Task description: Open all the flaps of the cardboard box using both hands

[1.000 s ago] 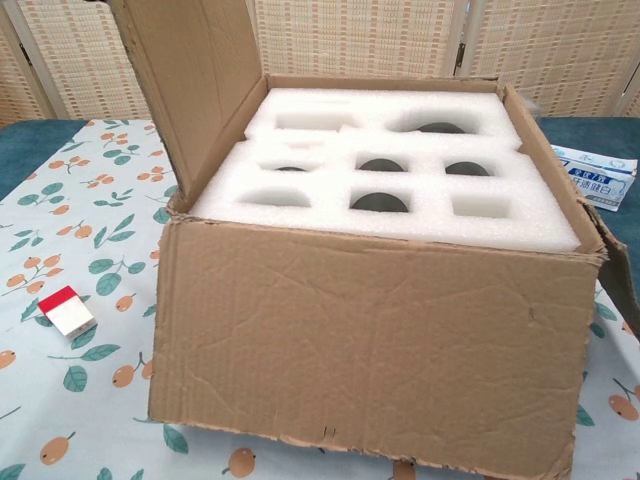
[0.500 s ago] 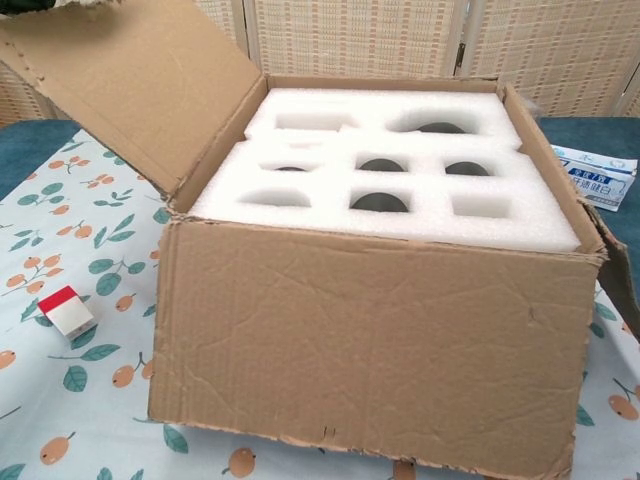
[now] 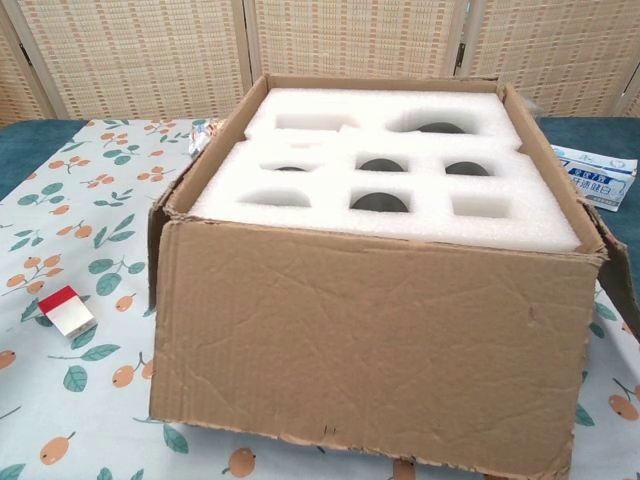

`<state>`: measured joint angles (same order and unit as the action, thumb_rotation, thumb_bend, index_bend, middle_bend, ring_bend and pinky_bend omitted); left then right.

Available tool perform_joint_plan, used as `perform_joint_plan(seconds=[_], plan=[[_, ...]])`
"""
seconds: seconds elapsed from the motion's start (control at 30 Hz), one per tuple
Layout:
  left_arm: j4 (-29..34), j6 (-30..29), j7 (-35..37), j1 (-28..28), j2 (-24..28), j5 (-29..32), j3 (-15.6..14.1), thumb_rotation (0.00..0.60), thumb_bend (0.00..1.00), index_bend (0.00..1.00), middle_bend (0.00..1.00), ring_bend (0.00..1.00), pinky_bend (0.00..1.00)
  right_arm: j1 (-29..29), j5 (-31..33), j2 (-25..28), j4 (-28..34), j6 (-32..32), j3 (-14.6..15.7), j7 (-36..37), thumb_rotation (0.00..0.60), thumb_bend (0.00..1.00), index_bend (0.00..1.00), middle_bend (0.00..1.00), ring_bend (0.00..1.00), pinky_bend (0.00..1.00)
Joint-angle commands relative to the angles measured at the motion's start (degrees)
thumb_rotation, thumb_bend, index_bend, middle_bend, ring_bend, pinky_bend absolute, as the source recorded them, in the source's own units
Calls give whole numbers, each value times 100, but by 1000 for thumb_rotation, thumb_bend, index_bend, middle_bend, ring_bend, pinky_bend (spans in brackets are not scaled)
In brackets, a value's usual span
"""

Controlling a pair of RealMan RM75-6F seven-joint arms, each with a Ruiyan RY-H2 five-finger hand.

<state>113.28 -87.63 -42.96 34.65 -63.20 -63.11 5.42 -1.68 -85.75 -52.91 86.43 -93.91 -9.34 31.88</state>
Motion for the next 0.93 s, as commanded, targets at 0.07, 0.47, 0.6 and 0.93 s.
perform_joint_plan(seconds=[0.07, 0.47, 0.6, 0.93], plan=[[280, -32, 1679, -869, 517, -288, -396, 600, 527, 56, 0, 0, 0, 5, 229, -193, 306, -13, -45, -977, 349, 298, 303, 0, 0, 0], [-1359, -487, 4096, -2132, 387, -1567, -898, 600, 443, 87, 0, 0, 0, -143, 277, -524, 746, 390, 98, -1969, 391, 298, 271, 0, 0, 0], [-1886, -474, 4329, -2298, 95, -1492, -794, 600, 444, 97, 0, 0, 0, -178, 22, -475, 879, 456, 208, -1929, 394, 298, 268, 0, 0, 0], [-2052, -443, 4332, -2497, 9, -1808, -717, 600, 445, 91, 0, 0, 0, -129, -180, -606, 948, 267, 258, -2265, 394, 297, 268, 0, 0, 0]])
